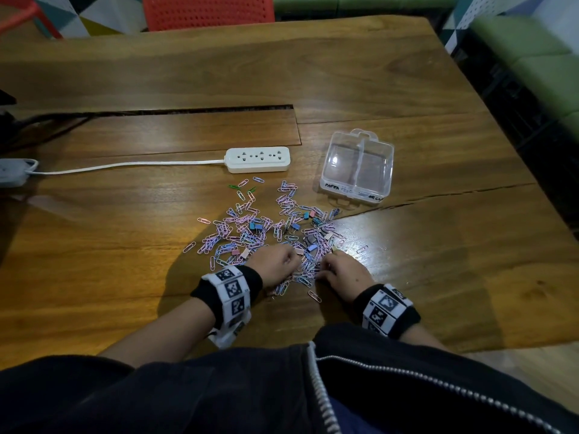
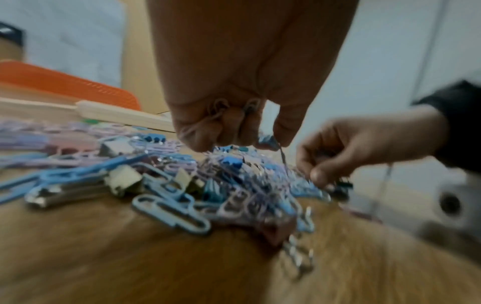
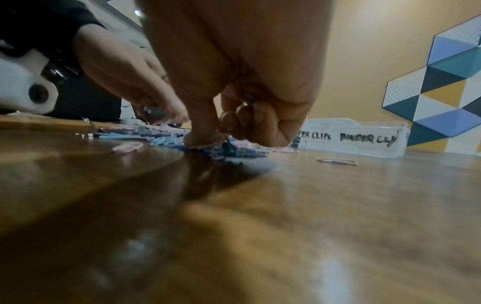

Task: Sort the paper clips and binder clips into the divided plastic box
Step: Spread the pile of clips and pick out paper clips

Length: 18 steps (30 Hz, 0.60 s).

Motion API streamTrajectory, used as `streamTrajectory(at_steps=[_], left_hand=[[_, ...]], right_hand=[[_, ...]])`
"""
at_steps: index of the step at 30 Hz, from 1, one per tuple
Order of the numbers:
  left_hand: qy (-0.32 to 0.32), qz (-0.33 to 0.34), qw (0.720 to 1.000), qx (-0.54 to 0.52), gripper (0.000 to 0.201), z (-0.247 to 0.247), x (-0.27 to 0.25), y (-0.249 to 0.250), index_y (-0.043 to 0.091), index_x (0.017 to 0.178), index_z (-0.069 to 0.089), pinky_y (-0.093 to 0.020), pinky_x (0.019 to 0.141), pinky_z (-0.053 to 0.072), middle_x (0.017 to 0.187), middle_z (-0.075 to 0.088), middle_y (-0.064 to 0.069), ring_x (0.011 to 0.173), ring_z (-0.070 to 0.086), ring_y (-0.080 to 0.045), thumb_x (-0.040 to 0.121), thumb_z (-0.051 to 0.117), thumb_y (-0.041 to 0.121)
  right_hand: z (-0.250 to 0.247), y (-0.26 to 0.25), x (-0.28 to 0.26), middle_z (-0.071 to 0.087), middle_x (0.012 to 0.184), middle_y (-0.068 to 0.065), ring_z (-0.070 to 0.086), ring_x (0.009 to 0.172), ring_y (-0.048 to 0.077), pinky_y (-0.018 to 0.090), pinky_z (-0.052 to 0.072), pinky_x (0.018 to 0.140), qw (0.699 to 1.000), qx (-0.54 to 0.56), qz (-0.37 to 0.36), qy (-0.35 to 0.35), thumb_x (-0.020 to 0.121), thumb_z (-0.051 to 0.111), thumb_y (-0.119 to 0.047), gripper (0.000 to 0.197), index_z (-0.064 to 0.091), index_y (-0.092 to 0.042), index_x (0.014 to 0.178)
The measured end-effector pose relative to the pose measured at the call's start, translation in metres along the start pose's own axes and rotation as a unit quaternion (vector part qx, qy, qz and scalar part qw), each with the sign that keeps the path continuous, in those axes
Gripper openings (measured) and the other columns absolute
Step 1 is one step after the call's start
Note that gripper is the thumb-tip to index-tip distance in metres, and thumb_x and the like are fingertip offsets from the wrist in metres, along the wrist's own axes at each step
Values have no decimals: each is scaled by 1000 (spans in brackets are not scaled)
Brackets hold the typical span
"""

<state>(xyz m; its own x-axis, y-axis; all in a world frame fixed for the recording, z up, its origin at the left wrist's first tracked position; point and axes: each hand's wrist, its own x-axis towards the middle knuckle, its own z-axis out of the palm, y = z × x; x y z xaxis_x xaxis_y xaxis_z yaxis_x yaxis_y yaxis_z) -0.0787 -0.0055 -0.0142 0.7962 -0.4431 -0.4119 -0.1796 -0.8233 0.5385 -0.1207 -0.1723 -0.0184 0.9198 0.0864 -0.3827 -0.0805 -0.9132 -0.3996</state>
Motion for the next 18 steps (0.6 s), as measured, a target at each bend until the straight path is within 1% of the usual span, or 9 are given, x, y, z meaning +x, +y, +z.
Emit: streamTrajectory(at_steps=[2, 5, 7, 9, 11, 13, 15, 16, 18], left_hand=[[-8, -48, 980, -192, 27, -7, 4, 0, 16, 71, 39, -23, 56, 34, 69, 39, 2, 60, 37, -11, 98, 32, 20], [-19, -118, 852, -509, 29, -12, 8, -1, 15, 62, 33, -13, 35, 21, 61, 33, 0, 39, 28, -6, 89, 28, 8], [-39, -134, 785, -603, 27, -13, 7, -1, 13, 60, 35, -11, 32, 19, 55, 41, 0, 32, 29, -5, 85, 26, 5], [-52, -146, 768, -621, 26, -11, 8, 2, 11, 63, 41, -11, 33, 20, 53, 46, 1, 32, 31, -6, 84, 27, 5], [-54, -153, 814, -558, 26, -7, 11, 7, 12, 68, 47, -12, 33, 21, 58, 44, 1, 34, 31, -6, 89, 33, 10], [-54, -122, 909, -395, 23, -3, 13, 15, 16, 71, 51, -16, 40, 32, 65, 45, 2, 44, 38, -8, 93, 44, 22], [-28, -51, 983, -173, 20, 4, 14, 20, 18, 81, 55, -27, 64, 47, 81, 57, 0, 69, 53, -14, 88, 54, 37], [-18, -16, 998, -53, 23, 6, 13, 22, 19, 89, 57, -30, 75, 47, 93, 61, -1, 83, 57, -16, 85, 57, 42], [4, 44, 992, 117, 34, 9, 13, 24, 19, 104, 55, -31, 80, 46, 108, 60, -1, 99, 57, -18, 82, 59, 46]], right_hand=[[1, -1, 3, 42, 93, -4, 44, 89, 13, 27, 39, 83, 1000, 8, 6, -7, 89, 53, -33, 20, 56, -13, 92], [-1, -1, 6, 41, 85, -6, 42, 86, 11, 20, 36, 79, 995, 98, 7, 4, 90, 53, -23, 12, 49, -16, 81], [-5, 1, 5, 42, 76, -9, 44, 75, 10, 15, 36, 66, 980, 197, 17, 17, 90, 53, -17, 20, 45, -18, 72], [-11, 3, 3, 47, 72, -6, 47, 64, 4, 10, 39, 55, 942, 333, 42, 19, 91, 52, -12, 24, 44, -19, 69], [-17, 7, 1, 50, 70, -1, 50, 52, -1, 7, 39, 45, 890, 451, 62, 0, 90, 51, -6, 23, 46, -15, 70], [-22, 12, 0, 51, 70, 2, 49, 50, 4, 10, 35, 39, 844, 530, 77, -25, 89, 50, -2, 19, 49, -13, 73], [-25, 17, 1, 51, 70, 3, 45, 56, 10, 14, 33, 43, 804, 586, 91, -38, 90, 46, 0, 18, 55, -14, 83], [-26, 18, 2, 50, 69, 2, 42, 56, 10, 16, 32, 46, 790, 603, 102, -40, 91, 43, 0, 21, 57, -14, 88], [-26, 20, 3, 48, 66, 1, 41, 53, 9, 18, 32, 48, 768, 627, 123, -44, 93, 38, -2, 24, 59, -12, 89]])
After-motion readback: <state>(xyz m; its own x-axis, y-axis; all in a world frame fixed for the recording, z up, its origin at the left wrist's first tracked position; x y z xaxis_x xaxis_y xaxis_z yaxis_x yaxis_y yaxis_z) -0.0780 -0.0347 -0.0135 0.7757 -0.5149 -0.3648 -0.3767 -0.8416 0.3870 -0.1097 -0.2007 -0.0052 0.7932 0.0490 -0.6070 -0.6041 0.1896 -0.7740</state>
